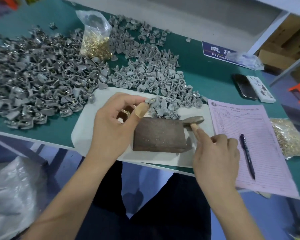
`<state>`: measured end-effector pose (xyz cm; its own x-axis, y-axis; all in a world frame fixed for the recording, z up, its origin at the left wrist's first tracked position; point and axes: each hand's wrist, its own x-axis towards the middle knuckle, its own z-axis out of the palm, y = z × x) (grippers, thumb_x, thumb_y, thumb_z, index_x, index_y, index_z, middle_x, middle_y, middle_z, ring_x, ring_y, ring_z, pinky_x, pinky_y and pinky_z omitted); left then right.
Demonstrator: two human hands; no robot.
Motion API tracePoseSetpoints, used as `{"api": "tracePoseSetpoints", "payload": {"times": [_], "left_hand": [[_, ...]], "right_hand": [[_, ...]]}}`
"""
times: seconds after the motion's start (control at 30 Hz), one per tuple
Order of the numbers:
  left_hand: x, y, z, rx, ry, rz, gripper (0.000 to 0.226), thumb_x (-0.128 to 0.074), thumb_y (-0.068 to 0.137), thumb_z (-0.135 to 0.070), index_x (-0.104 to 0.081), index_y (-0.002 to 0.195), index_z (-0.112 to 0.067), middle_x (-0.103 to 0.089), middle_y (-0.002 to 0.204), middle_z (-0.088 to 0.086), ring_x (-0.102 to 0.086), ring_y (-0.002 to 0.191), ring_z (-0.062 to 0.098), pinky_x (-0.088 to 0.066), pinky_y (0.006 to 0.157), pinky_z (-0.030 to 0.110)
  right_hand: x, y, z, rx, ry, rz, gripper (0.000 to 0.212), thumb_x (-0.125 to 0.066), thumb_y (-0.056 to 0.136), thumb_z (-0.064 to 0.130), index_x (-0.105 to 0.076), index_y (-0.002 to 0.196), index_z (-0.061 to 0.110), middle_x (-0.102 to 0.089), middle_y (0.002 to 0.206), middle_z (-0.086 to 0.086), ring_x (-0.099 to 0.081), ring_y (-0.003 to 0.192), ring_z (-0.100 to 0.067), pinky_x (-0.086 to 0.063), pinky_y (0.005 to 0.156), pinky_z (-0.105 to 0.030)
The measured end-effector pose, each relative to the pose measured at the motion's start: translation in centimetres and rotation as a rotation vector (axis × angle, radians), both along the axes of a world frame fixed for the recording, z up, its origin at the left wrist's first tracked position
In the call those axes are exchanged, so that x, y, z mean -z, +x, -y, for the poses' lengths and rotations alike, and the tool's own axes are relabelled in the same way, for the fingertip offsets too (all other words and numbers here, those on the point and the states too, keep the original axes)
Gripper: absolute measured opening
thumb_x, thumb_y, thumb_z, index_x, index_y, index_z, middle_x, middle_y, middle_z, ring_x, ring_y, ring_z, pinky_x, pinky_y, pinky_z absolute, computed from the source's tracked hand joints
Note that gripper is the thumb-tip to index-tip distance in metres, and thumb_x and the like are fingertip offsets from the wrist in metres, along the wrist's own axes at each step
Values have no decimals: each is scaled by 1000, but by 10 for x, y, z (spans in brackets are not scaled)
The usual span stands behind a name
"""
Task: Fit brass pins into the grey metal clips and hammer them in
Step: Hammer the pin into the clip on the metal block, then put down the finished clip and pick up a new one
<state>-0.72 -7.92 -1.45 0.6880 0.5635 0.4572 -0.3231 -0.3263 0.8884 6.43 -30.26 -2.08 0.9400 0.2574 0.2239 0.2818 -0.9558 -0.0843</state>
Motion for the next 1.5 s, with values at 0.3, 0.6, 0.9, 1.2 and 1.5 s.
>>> {"api": "tracePoseSetpoints", "payload": {"times": [0.3,0.6,0.9,1.2,1.5], "left_hand": [[3,-25,-32,-179,121,12,9,-66,95,-34,-65,101,-41,-62,98,-18,-59,76,15,-47,65,24],[23,-75,-110,-500,352,-295,10,-68,95,-32,-71,101,-24,-62,98,-12,-55,72,9,-48,65,28],[26,-75,-172,-648,524,-553,16,-71,91,-39,-76,95,-25,-65,91,-8,-56,96,18,-42,82,33],[21,-64,-162,-693,573,-536,16,-68,94,-37,-76,102,-26,-67,94,-8,-54,97,22,-37,84,36],[22,-16,-90,-277,470,-380,15,-45,102,-15,-60,99,-14,-55,92,-8,-47,87,15,-42,80,38]], "right_hand": [[-43,-22,-121,-680,852,-246,26,-71,95,30,-67,121,28,-68,92,15,-64,81,-9,-48,70,-13],[-16,-22,-231,-828,762,-358,14,-70,94,21,-71,107,28,-69,90,14,-64,83,-7,-53,75,-25],[-5,-13,-310,-814,515,-332,13,-69,93,23,-68,91,35,-68,86,18,-62,82,-4,-53,72,-30],[-25,8,-302,-772,407,-277,10,-70,94,25,-72,90,34,-69,97,12,-62,92,-9,-54,79,-34],[-44,87,-200,-519,334,-318,12,-68,94,21,-75,88,29,-69,84,17,-65,82,-6,-57,79,-36]]}}
